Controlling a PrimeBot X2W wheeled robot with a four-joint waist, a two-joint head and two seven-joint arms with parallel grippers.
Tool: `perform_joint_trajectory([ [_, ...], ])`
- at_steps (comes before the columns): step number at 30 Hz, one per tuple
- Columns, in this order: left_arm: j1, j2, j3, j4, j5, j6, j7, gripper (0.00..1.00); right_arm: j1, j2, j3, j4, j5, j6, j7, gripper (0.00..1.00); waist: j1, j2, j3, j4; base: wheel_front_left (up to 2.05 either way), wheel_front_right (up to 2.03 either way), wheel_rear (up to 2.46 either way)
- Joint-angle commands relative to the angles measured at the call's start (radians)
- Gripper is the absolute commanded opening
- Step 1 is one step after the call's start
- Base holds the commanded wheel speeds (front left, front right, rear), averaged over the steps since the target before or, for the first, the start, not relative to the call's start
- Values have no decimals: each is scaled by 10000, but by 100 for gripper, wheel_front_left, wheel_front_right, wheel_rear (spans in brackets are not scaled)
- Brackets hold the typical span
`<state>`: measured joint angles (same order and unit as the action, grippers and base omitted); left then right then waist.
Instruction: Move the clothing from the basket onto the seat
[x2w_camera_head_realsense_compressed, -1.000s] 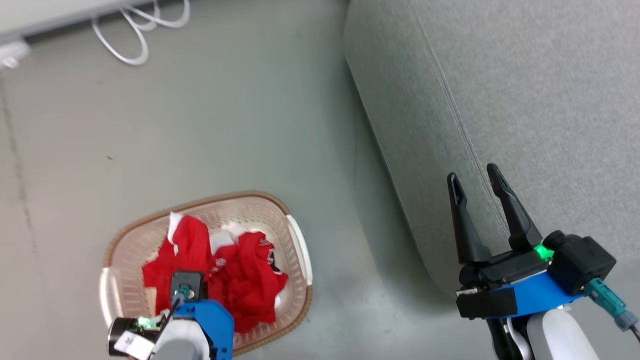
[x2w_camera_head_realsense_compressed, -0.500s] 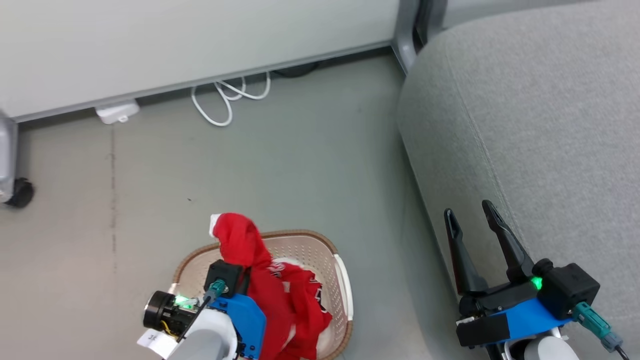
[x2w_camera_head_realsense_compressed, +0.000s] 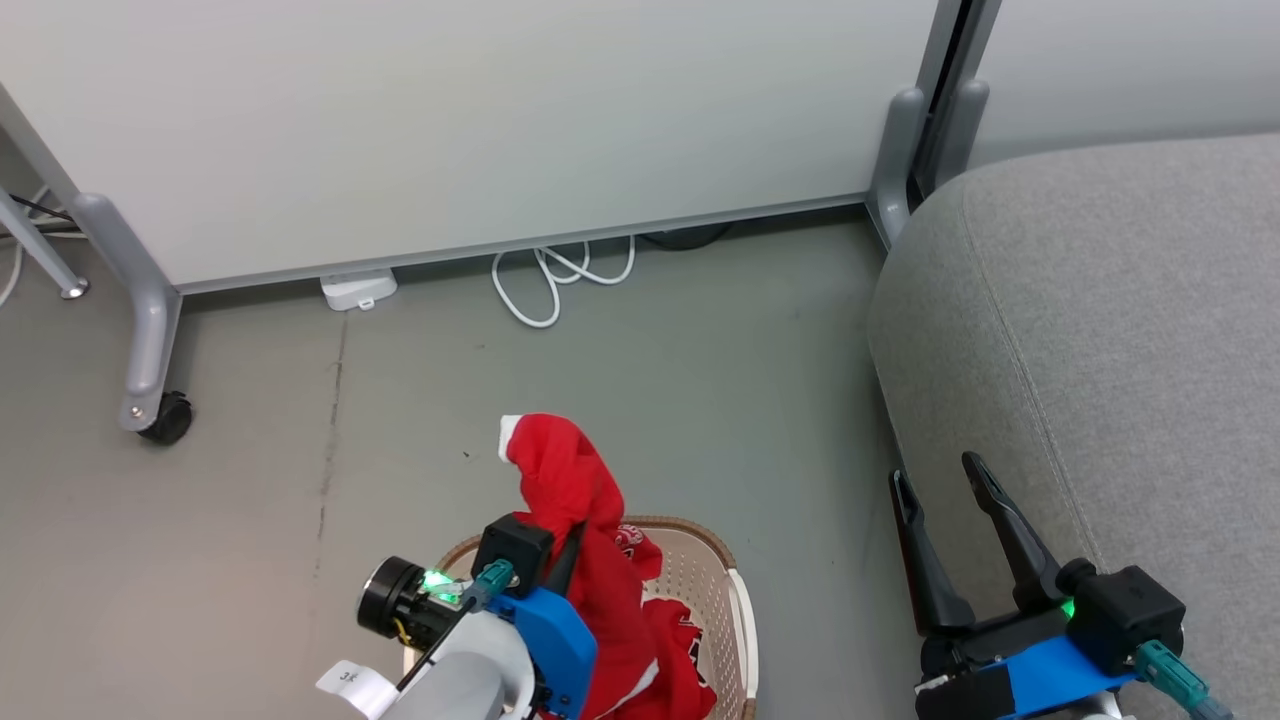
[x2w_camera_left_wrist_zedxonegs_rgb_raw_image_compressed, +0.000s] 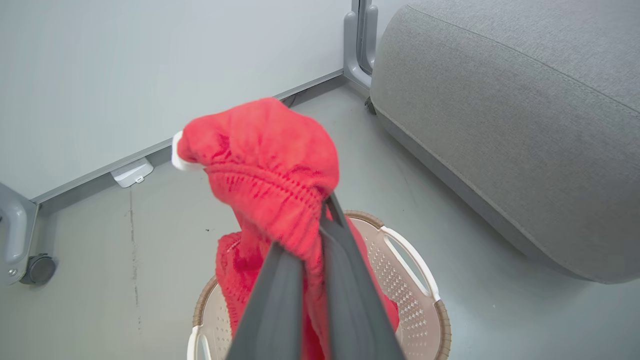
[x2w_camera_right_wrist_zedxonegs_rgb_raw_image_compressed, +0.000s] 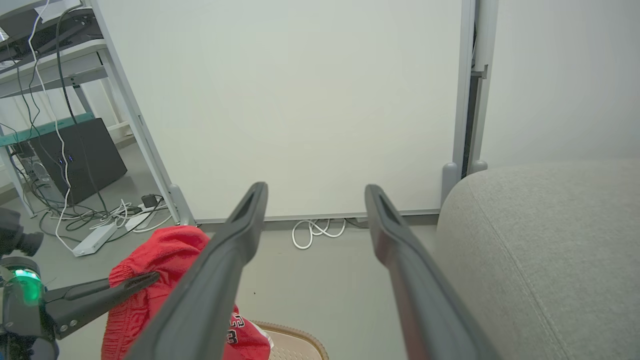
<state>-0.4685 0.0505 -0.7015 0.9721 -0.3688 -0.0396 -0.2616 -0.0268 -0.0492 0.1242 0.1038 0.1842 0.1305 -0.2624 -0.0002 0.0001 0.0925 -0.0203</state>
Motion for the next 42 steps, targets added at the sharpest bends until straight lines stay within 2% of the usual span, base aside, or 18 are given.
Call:
perform_joint_trajectory([
  [1, 18, -3, -115, -146, -124, -25, -48, 0, 154, -23, -17, 31, -25, 5, -32, 100, 2, -1, -151, 107, 0, 0, 0],
  [16, -1120, 1, -1855, -2225, -1404, 63, -49, 0, 597, -22, 95, 99, 28, 5, 216, 100, 2, -1, -832, 362, 0, 0, 0],
  [28, -2187, 1, -3463, -3515, -2966, 754, 300, 0, 746, -22, 276, 91, 40, 5, 471, 100, 2, -1, -1042, 561, 0, 0, 0],
  [42, -2802, 0, -4503, -3610, -4132, 1260, 127, 0, 707, -22, 323, 59, 4, 5, 717, 100, 2, -1, -1117, 602, 0, 0, 0],
])
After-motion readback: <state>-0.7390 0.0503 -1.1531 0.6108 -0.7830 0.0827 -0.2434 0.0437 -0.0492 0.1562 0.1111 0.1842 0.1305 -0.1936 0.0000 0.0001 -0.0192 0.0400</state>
